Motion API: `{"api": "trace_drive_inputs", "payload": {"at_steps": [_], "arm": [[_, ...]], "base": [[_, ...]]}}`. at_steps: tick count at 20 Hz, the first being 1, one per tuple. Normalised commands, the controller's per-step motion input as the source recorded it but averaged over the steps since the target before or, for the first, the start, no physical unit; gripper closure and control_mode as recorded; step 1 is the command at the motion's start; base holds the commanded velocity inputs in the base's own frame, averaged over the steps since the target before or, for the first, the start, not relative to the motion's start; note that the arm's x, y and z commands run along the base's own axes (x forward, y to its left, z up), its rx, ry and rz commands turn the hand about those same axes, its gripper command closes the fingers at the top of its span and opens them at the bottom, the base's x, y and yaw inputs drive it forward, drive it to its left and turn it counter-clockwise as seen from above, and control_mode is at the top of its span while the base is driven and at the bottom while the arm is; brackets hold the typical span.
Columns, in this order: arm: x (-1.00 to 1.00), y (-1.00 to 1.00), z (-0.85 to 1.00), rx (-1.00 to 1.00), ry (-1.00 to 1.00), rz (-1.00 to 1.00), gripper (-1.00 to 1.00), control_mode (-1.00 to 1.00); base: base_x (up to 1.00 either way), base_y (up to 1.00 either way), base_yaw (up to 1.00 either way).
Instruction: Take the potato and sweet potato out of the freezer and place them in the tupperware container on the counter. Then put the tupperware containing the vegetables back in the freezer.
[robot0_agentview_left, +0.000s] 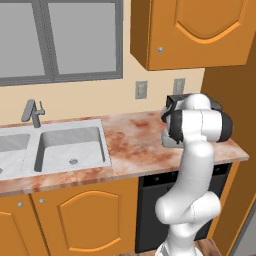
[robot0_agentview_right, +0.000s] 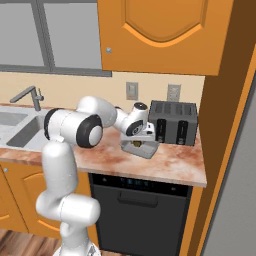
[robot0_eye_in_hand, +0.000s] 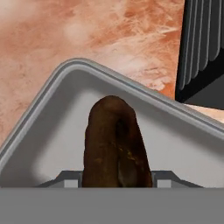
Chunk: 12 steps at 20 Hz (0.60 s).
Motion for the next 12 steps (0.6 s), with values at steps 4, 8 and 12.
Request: {"api": "trace_drive_inputs", "payload": {"at_steps": [4,8,12], "arm": [[0.13,0.0,-0.19,0.0,0.0,0.05,1.0,-1.0],[0.15,-0.06,-0.19,0.0,0.0,0.05,1.0,-1.0],[0.04,-0.09,-0.11,0.0,0.0,0.05,1.0,-1.0]], "base": [[0.0,0.0,0.0],[0.0,0.0,0.0],[0.0,0.0,0.0]]}}
